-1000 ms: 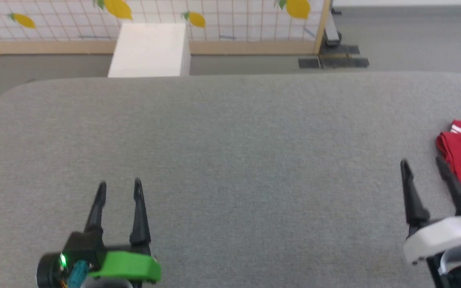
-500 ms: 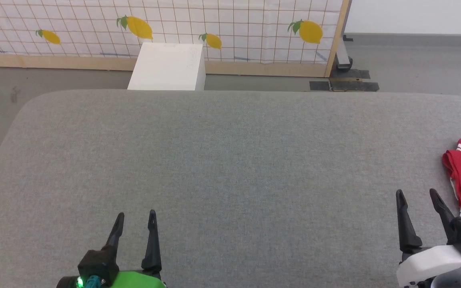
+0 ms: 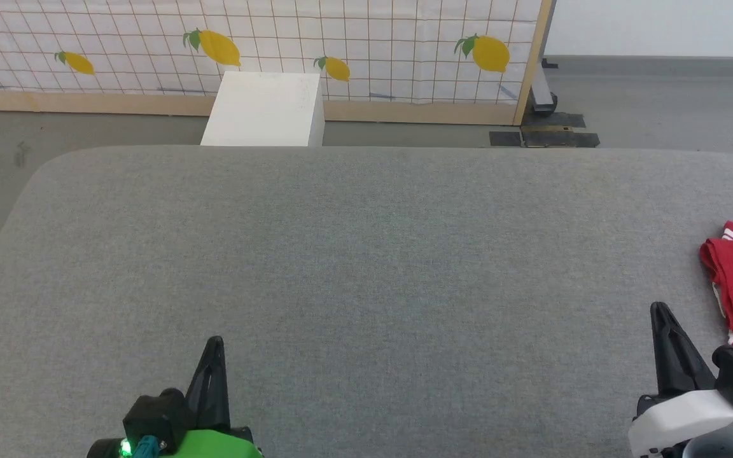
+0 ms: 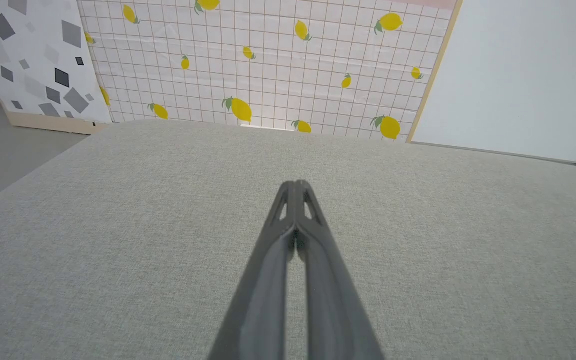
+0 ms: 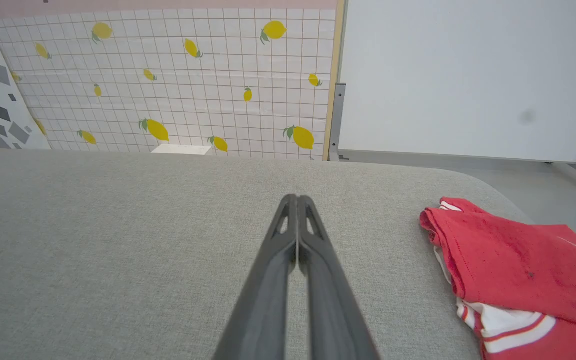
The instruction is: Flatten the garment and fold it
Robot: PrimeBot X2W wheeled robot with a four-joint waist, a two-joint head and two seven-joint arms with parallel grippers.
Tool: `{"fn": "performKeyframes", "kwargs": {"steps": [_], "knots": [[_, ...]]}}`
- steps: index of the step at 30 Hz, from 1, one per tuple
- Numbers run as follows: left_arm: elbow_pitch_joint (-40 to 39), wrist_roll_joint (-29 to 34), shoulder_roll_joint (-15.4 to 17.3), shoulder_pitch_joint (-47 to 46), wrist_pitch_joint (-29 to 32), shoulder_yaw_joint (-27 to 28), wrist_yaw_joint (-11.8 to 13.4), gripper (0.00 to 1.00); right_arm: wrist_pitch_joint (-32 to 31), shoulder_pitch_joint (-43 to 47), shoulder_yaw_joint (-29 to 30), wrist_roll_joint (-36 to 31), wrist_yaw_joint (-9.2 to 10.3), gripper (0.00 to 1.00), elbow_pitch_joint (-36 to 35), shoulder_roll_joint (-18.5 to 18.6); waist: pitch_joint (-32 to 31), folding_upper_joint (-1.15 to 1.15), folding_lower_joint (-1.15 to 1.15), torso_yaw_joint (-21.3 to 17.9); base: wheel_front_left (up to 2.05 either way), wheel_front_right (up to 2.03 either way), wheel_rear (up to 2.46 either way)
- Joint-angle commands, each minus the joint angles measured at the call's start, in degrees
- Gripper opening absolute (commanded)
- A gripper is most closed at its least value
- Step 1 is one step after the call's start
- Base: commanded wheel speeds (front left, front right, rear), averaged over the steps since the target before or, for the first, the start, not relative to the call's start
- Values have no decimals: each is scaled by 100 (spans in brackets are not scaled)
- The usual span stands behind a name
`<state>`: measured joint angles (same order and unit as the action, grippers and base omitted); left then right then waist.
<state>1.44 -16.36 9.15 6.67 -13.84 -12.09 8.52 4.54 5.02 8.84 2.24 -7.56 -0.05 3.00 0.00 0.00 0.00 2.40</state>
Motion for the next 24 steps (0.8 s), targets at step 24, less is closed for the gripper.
{"fn": "performKeyframes", "kwargs": {"steps": [24], "knots": [[-37, 401, -160, -182, 319, 286, -225, 0, -112, -136, -217, -59, 2, 0, 1, -3, 0, 0, 0, -54, 0, 0, 0]]}}
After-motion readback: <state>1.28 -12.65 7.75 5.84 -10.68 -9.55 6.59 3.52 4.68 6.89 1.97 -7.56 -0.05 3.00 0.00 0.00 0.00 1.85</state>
